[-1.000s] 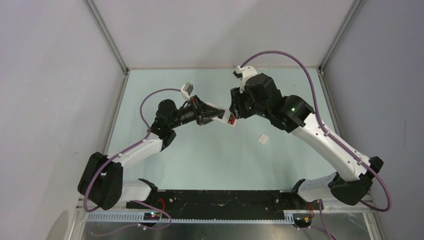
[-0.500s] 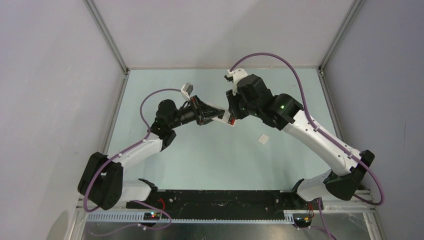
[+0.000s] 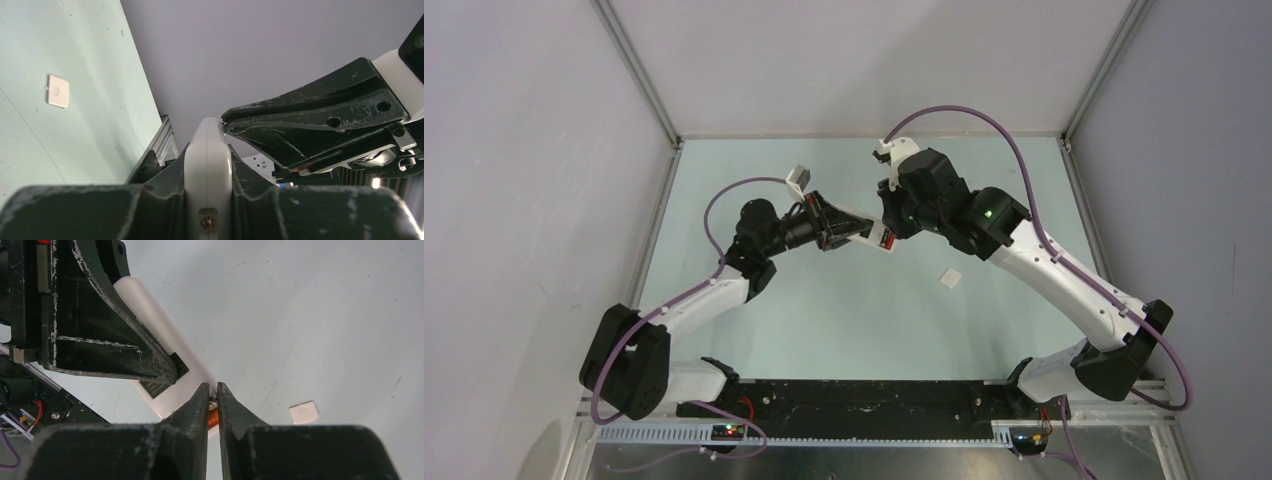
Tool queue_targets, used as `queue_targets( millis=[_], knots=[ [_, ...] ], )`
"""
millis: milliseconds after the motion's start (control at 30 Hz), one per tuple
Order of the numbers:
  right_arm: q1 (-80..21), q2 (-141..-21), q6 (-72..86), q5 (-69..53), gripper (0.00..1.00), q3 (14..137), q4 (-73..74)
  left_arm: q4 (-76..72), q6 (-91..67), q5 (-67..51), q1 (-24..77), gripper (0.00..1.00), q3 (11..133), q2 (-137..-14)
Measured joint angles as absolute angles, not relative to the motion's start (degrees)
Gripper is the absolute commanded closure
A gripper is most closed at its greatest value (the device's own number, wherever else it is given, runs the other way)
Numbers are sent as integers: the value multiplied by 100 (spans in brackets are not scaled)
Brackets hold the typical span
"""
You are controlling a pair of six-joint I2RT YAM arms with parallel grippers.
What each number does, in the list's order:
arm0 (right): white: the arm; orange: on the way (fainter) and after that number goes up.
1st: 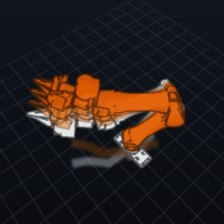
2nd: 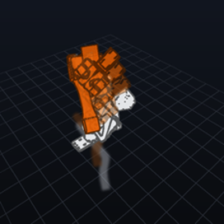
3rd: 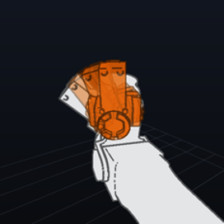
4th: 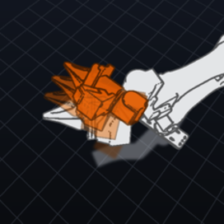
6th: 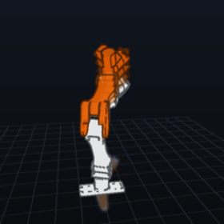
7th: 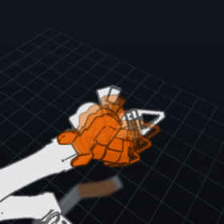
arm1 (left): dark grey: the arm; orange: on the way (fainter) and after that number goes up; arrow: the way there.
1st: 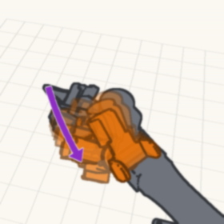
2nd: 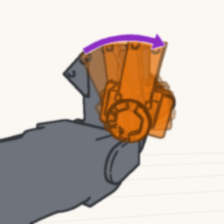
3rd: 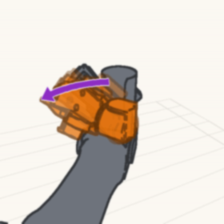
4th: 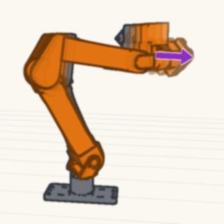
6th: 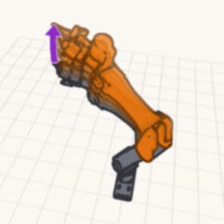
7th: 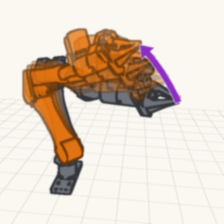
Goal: Load the batteries into the remote control
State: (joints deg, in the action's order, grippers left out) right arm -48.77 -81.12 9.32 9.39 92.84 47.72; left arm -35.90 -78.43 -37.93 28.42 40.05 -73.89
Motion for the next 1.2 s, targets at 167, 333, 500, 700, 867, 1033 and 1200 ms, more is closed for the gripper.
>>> queue_targets(
  millis=[167,333,500,700,867,1033,1200],
  knots=[
    [-4877,-8110,947,869,87,9255,4768,-3590,-7843,-3795,2842,100,4007,-7389],
    [-4869,-8095,1002,816,88,9196,4751,-3583,-7843,-3815,2842,100,4005,-7402],
    [-4853,-8005,1096,760,88,9059,4663,-3583,-7852,-3863,2842,100,4007,-7422],
    [-4840,-7773,1319,698,88,8654,4338,-3500,-7865,-3957,2840,100,4005,-7428],
    [-4818,-7634,1562,646,89,8383,4062,-3413,-7911,-3988,2832,100,4005,-7428],
    [-4814,-7533,1769,633,89,8171,3839,-3345,-7953,-3986,2829,100,4007,-7428],
    [-4803,-7430,1949,611,89,8009,3680,-3326,-7959,-3972,2829,100,4005,-7419]
  ],
)
